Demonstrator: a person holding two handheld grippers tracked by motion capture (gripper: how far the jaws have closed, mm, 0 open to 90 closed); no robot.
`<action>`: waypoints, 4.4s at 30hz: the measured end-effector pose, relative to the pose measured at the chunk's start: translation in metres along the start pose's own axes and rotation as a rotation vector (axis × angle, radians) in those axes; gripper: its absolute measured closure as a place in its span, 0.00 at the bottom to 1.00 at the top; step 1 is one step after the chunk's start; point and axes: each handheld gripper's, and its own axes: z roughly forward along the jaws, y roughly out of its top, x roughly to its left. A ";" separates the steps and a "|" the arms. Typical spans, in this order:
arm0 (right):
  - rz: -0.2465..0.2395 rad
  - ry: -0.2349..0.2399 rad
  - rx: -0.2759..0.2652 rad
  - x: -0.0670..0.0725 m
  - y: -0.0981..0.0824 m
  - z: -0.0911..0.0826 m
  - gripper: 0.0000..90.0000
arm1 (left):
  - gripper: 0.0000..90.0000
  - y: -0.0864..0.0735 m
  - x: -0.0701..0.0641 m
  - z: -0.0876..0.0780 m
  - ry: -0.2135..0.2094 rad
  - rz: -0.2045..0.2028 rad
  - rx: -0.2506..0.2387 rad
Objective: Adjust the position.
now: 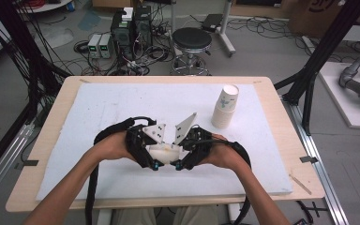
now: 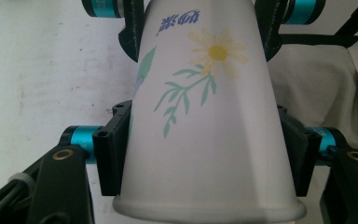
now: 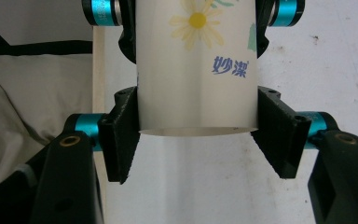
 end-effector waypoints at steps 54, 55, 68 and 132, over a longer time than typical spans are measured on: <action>0.127 0.015 -0.482 0.013 -0.065 -0.001 0.42 | 0.12 -0.083 -0.023 -0.008 0.094 -0.173 -0.682; 0.135 0.018 -0.500 0.013 -0.066 0.000 0.42 | 0.12 -0.083 -0.023 -0.006 0.087 -0.176 -0.692; 0.153 0.037 -0.651 0.016 -0.080 0.015 0.42 | 0.09 -0.079 -0.025 0.013 0.076 -0.204 -0.811; 0.351 -0.201 -0.510 0.021 -0.115 0.017 0.19 | 0.35 -0.049 -0.010 0.001 0.123 -0.152 -0.639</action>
